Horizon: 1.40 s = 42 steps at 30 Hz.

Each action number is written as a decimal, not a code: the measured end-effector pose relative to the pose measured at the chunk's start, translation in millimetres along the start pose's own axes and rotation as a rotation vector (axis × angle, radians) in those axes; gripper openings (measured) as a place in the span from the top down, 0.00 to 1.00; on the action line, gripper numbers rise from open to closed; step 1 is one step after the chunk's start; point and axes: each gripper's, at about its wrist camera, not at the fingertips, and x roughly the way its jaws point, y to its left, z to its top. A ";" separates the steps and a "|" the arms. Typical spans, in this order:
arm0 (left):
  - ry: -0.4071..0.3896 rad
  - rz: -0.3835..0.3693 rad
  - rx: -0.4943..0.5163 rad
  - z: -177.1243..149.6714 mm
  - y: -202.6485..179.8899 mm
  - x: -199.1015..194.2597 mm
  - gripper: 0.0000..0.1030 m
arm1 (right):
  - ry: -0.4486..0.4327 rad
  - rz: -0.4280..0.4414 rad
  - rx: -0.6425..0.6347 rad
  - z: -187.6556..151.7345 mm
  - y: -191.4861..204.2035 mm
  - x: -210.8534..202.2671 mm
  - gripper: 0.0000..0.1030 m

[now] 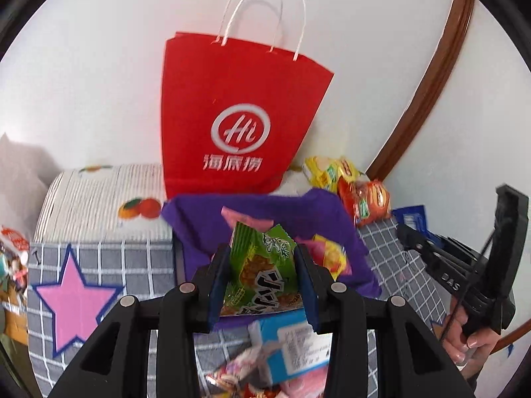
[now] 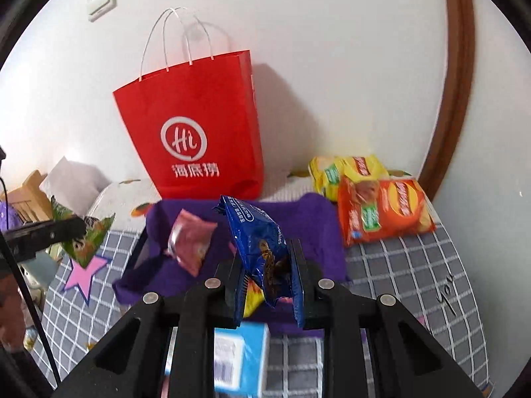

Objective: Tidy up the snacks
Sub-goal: 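Carry the green bag and blue bag over the purple towel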

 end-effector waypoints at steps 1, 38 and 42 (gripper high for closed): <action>-0.004 -0.003 0.002 3.1 -1.7 1.2 0.64 | 0.001 0.006 0.001 4.4 2.1 2.8 0.78; 0.097 -0.001 -0.119 22.4 43.1 93.9 0.64 | 0.356 -0.053 0.074 10.0 -41.0 176.6 0.78; 0.108 -0.002 -0.118 21.2 40.7 95.6 0.64 | 0.400 -0.045 0.083 6.2 -42.0 186.0 0.78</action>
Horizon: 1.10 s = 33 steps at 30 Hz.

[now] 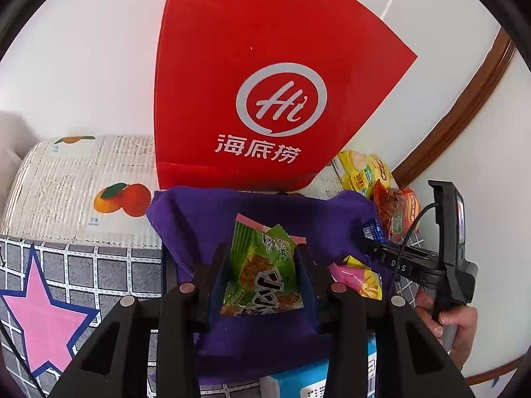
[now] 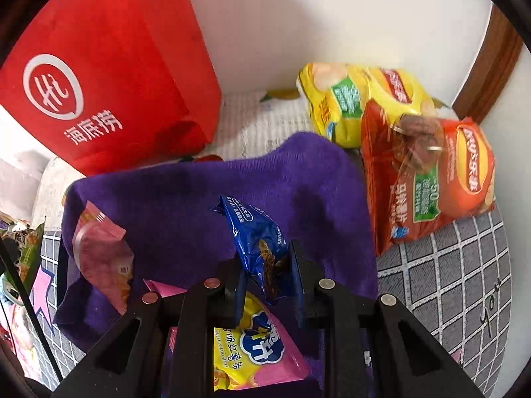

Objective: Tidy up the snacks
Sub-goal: 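Carry the green bag and blue bag over the purple towel, then open both tools to drop the bags onto the purple towel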

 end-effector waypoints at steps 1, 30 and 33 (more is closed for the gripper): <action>0.002 0.001 0.002 -0.3 -0.4 0.3 0.64 | 0.010 0.001 -0.004 -0.3 1.3 1.8 0.78; 0.206 0.040 0.067 -21.6 -24.1 56.2 0.63 | -0.165 0.069 0.013 -1.3 7.6 -71.9 0.51; 0.227 0.039 0.096 -25.9 -31.4 61.7 0.63 | -0.161 0.075 0.016 -0.8 7.0 -71.7 0.51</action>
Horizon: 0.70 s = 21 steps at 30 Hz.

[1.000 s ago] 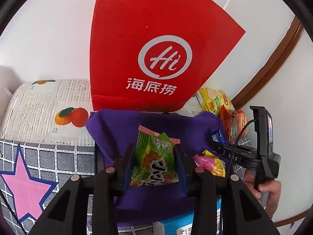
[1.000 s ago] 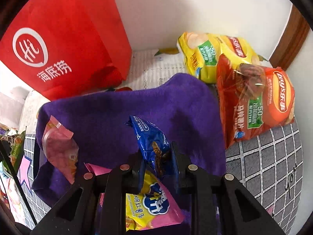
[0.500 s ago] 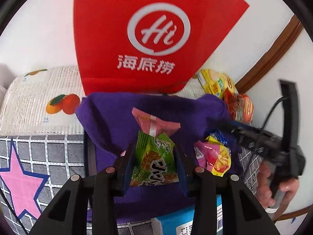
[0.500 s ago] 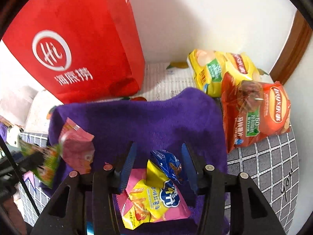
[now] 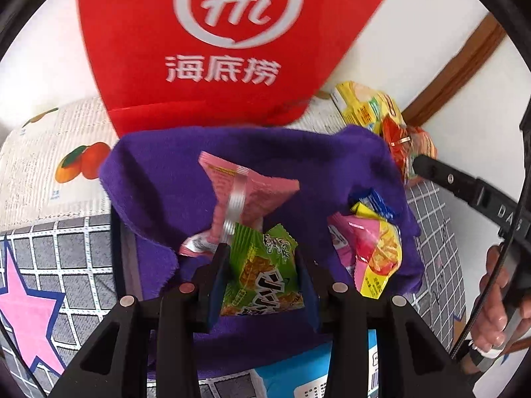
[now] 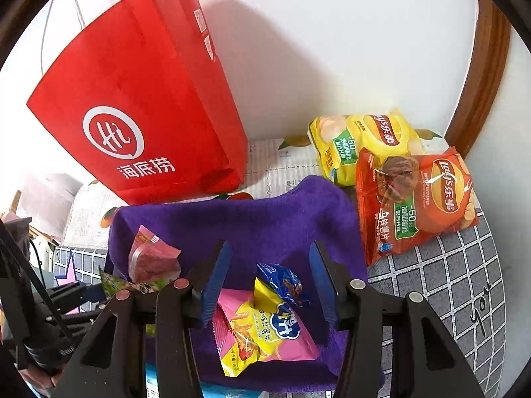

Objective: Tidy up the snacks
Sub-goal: 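Open both tools to drop the bags onto the purple towel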

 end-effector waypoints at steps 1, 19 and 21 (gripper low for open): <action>0.009 0.001 0.007 -0.7 -3.0 3.0 0.63 | 0.001 0.002 0.002 0.4 -0.1 0.7 0.51; -0.085 0.098 0.052 -1.9 0.9 -30.8 0.45 | -0.013 0.017 -0.018 -1.8 6.8 -9.0 0.51; -0.097 0.153 0.074 -0.6 1.7 -31.9 0.46 | -0.023 0.023 -0.027 -2.2 8.9 -13.6 0.51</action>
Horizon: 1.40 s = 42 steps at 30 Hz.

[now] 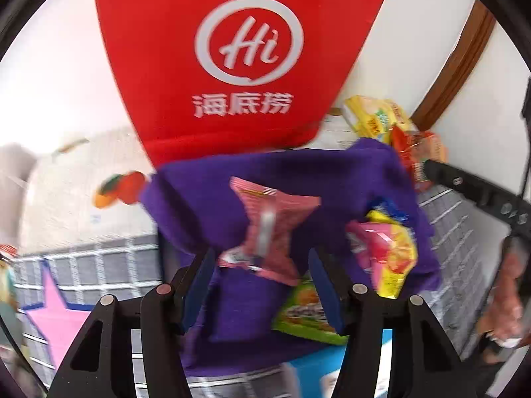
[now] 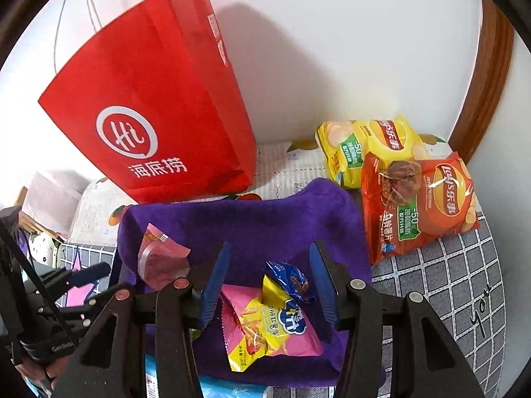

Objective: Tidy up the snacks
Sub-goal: 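Open both tools to drop the bags onto the purple towel, then move both open tools away from the towel toward the loose snacks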

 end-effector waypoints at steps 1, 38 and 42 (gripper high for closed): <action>-0.012 0.036 0.012 -0.1 1.5 -1.6 0.46 | -0.004 0.003 -0.005 -0.2 0.8 -2.0 0.51; 0.019 0.195 -0.053 -30.5 63.1 19.4 0.97 | -0.037 0.012 0.015 1.1 -9.2 -16.5 0.49; 0.018 0.222 -0.082 -33.0 79.6 13.8 0.97 | -0.040 0.003 0.014 0.9 -8.9 -17.6 0.49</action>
